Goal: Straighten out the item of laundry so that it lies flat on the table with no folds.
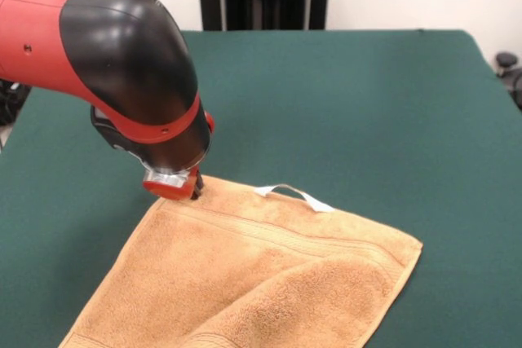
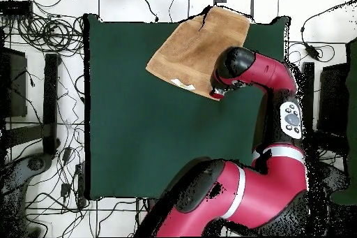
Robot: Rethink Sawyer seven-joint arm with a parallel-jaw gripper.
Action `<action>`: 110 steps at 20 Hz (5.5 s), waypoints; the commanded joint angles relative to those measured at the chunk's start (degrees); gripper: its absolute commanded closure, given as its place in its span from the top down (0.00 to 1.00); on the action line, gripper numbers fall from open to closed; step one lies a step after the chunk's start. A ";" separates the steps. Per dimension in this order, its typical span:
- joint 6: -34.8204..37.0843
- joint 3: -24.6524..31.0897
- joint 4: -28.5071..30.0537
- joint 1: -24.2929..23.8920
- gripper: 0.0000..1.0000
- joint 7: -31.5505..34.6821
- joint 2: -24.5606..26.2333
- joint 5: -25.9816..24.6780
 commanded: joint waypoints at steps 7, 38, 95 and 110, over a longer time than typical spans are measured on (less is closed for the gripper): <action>-10.55 2.70 6.43 -1.26 0.00 10.09 14.11 -3.86; -21.22 5.68 11.87 -3.92 0.00 9.02 11.67 -1.53; 16.52 -0.79 -2.38 2.17 1.00 6.72 7.24 -3.81; 15.27 0.70 -3.18 1.30 1.00 7.22 8.74 -4.59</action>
